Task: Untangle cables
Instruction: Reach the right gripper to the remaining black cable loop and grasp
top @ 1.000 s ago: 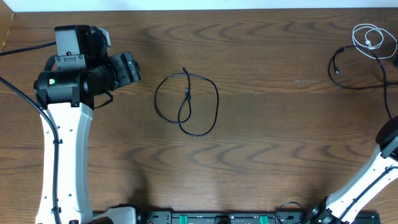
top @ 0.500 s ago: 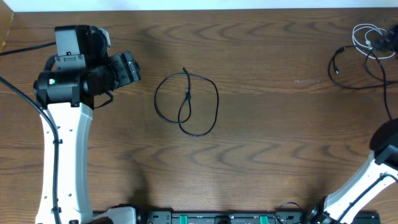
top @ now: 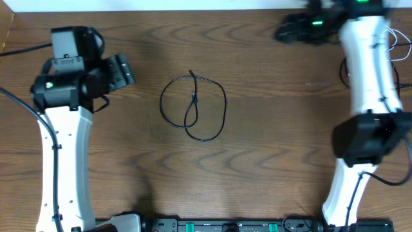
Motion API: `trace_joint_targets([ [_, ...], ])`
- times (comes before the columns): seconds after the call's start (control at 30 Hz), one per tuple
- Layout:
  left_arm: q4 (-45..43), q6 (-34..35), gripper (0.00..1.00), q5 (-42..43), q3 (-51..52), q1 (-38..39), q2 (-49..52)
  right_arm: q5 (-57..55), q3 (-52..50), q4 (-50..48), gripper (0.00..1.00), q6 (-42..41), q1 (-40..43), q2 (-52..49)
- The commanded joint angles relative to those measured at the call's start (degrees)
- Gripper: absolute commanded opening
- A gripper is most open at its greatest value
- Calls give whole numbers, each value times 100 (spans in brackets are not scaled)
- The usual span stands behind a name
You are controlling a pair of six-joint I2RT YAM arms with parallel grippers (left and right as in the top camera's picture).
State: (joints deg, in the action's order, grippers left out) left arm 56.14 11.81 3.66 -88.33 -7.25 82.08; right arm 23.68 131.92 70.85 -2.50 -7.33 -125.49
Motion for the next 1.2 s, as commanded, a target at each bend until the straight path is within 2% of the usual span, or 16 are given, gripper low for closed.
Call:
trace_joint_targets([
  [0.0, 11, -9, 83, -328, -72, -417, 33, -896, 7, -94, 79, -748, -734, -280],
  [0.1, 81, -7, 83, -326, -72, -824, 33, -1480, 7, -175, 76, -1467, -1547, -549],
  [0.3, 111, -7, 83, -302, -72, -1021, 33, -2114, 7, -345, 72, -1934, -2507, -973],
  [0.43, 129, -7, 83, -284, -72, -1021, 33, -2511, 7, -448, 64, -2271, -2938, -1158],
  [0.6, 149, -7, 83, -282, -72, -1021, 33, -2594, 7, -525, 57, -2505, -3324, -1453],
  [0.97, 168, -9, 83, -282, -72, -1021, 33, -2824, 0, -380, 54, -2940, -3711, -1908],
  [1.17, 170, -9, 83, -282, -72, -1021, 33, -2824, -4, -376, 44, -2968, -3810, -2044],
])
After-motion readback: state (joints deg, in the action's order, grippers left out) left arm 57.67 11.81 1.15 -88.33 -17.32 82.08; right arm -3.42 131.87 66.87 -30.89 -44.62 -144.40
